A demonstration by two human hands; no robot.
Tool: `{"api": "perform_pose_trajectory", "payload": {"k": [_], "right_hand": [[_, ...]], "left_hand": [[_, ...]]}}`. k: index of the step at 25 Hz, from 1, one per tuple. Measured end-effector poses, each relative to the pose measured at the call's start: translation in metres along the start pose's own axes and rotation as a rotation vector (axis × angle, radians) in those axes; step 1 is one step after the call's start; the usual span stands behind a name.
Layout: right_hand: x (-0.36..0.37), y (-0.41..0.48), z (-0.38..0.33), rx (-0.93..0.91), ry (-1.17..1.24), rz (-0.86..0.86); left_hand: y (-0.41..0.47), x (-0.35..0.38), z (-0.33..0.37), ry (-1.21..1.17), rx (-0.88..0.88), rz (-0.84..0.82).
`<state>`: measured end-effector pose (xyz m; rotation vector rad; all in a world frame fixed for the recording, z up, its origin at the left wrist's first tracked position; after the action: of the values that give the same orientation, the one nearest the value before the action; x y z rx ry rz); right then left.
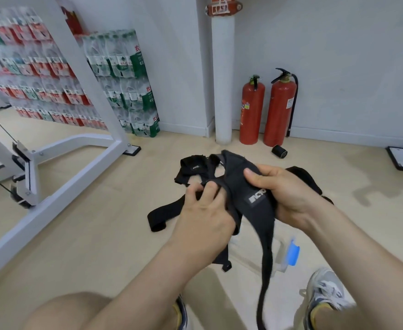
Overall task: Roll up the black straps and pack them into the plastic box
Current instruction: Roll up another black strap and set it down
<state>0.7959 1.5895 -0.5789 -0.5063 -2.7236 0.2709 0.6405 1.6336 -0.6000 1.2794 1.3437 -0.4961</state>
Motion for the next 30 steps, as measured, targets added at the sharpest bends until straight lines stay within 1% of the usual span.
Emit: {"api": "perform_pose_trajectory", "payload": {"k": [1, 2, 3, 4, 5, 6, 7, 8, 10, 11, 12, 13, 14, 15, 16, 17, 19, 20, 21, 23, 25, 27, 28, 30], "right_hand": [[0.001, 0.0, 0.001, -0.009, -0.026, 0.008], [-0.001, 0.001, 0.002, -0.029, -0.05, 0.017], [-0.001, 0.001, 0.001, -0.043, -0.067, 0.029], [-0.004, 0.002, 0.0, -0.066, -0.08, 0.031], [-0.005, 0.001, -0.003, -0.084, -0.08, 0.009], [-0.007, -0.001, -0.004, -0.109, -0.075, -0.036], [-0.008, -0.005, -0.007, -0.123, -0.075, -0.103], [-0.01, -0.008, -0.01, -0.141, -0.088, -0.202], [-0.01, -0.018, -0.014, -0.126, -0.137, -0.477], [-0.007, -0.024, -0.016, -0.087, -0.188, -0.609], [-0.008, -0.027, -0.014, -0.052, -0.269, -0.723], [-0.007, -0.03, -0.013, -0.01, -0.351, -0.801], [-0.01, -0.029, -0.01, 0.011, -0.445, -0.818], [-0.011, -0.029, -0.009, 0.026, -0.533, -0.78], [-0.016, -0.026, -0.005, 0.024, -0.592, -0.704], [-0.019, -0.025, -0.007, 0.009, -0.6, -0.577], [-0.031, -0.019, -0.014, -0.078, -0.5, -0.291], [-0.038, -0.015, -0.018, -0.111, -0.407, -0.205], [-0.041, -0.014, -0.022, -0.105, -0.325, -0.161], [-0.039, -0.011, -0.023, -0.054, -0.271, -0.154], [-0.029, -0.012, -0.018, -0.029, -0.306, -0.174], [-0.014, -0.016, -0.013, -0.051, -0.292, -0.217], [-0.008, -0.018, -0.011, -0.081, -0.306, -0.207], [0.0, -0.018, -0.006, -0.134, -0.39, -0.108]], "left_hand": [[-0.001, 0.001, 0.001, -0.08, -0.05, -0.066], [-0.002, 0.0, -0.004, -0.266, -0.132, -0.125], [-0.003, -0.001, -0.01, -0.582, -0.253, -0.193], [-0.002, -0.003, -0.015, -1.006, -0.37, -0.276], [-0.001, -0.005, -0.02, -1.427, -0.466, -0.293], [0.0, -0.004, -0.024, -1.776, -0.561, -0.259], [0.0, -0.002, -0.028, -2.029, -0.668, -0.214], [0.002, 0.002, -0.03, -2.198, -0.773, -0.179], [0.006, 0.008, -0.034, -2.373, -0.93, -0.177], [0.009, 0.009, -0.037, -2.427, -0.972, -0.159], [0.013, 0.009, -0.041, -2.456, -1.009, -0.097], [0.016, 0.009, -0.047, -2.432, -1.072, 0.0], [0.018, 0.008, -0.051, -2.357, -1.156, 0.101], [0.02, 0.007, -0.054, -2.235, -1.233, 0.19], [0.022, 0.007, -0.056, -2.084, -1.281, 0.268], [0.023, 0.006, -0.058, -1.898, -1.281, 0.337], [0.022, 0.003, -0.061, -1.583, -1.182, 0.399], [0.022, 0.001, -0.061, -1.493, -1.122, 0.39], [0.021, 0.0, -0.061, -1.459, -1.075, 0.365], [0.02, -0.001, -0.057, -1.53, -1.007, 0.294], [0.02, -0.002, -0.051, -1.621, -0.954, 0.243], [0.021, 0.0, -0.045, -1.676, -0.901, 0.224], [0.022, 0.0, -0.041, -1.703, -0.883, 0.22], [0.023, 0.001, -0.035, -1.745, -0.882, 0.225]]}}
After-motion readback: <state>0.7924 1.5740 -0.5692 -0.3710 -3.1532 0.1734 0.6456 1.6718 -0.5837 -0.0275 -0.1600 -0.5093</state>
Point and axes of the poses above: each hand's wrist, its own y-axis towards the middle knuckle, its own x-axis out of the palm, z = x × y, the point moved 2 cm from there along y, towards the middle knuckle, and after that the axes turned 4 degrees about z, right-handed, at the moved point
